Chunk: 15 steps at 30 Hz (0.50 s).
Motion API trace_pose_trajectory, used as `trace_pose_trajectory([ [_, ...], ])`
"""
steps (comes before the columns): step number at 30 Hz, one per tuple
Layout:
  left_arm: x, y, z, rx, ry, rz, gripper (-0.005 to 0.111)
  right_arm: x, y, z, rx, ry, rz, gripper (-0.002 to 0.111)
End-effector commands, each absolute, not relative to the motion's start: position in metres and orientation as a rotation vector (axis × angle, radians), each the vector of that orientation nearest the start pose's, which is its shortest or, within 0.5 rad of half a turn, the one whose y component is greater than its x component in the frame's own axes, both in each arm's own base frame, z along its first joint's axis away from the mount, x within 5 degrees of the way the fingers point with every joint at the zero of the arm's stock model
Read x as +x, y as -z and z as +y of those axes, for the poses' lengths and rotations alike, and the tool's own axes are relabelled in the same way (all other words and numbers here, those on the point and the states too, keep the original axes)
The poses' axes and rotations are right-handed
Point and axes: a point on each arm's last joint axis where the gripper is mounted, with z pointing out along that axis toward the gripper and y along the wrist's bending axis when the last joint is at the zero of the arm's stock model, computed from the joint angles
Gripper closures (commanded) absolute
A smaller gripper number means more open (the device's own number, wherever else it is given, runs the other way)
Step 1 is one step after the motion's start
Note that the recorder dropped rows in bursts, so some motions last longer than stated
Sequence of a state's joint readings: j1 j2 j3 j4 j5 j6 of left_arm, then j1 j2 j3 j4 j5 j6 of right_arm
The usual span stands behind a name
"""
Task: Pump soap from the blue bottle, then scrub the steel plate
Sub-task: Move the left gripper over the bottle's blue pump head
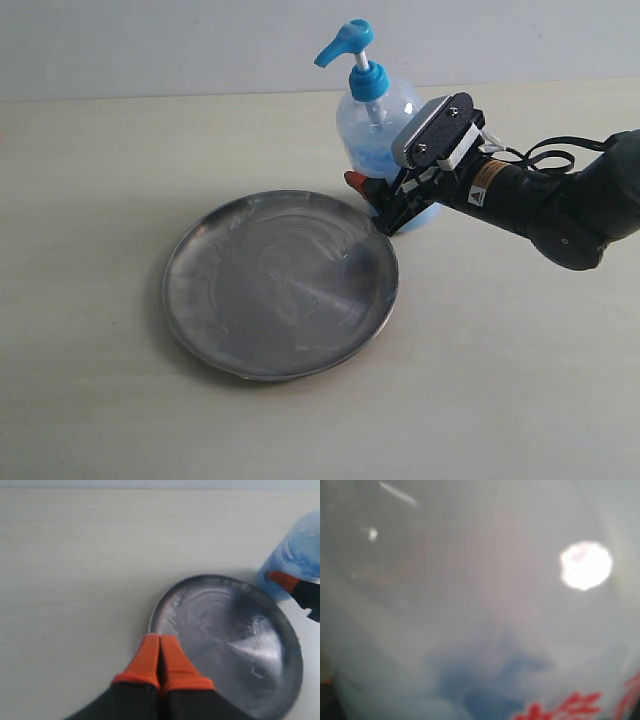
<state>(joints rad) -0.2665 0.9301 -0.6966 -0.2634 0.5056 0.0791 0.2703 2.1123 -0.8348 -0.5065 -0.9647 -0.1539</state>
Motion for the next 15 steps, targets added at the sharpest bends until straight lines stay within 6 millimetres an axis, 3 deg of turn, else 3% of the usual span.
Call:
trace_pose_trajectory([
  [1, 0.177, -0.311, -0.07, 0.249, 0.481, 2.214, 0.107, 0.352, -0.106, 0.136, -0.911, -0.247, 1.536, 0.108],
  [15, 0.209, -0.336, -0.09, 0.334, 0.605, 2.232, 0.107, 0.35, -0.107, 0.137, -0.938, -0.249, 1.518, 0.108],
])
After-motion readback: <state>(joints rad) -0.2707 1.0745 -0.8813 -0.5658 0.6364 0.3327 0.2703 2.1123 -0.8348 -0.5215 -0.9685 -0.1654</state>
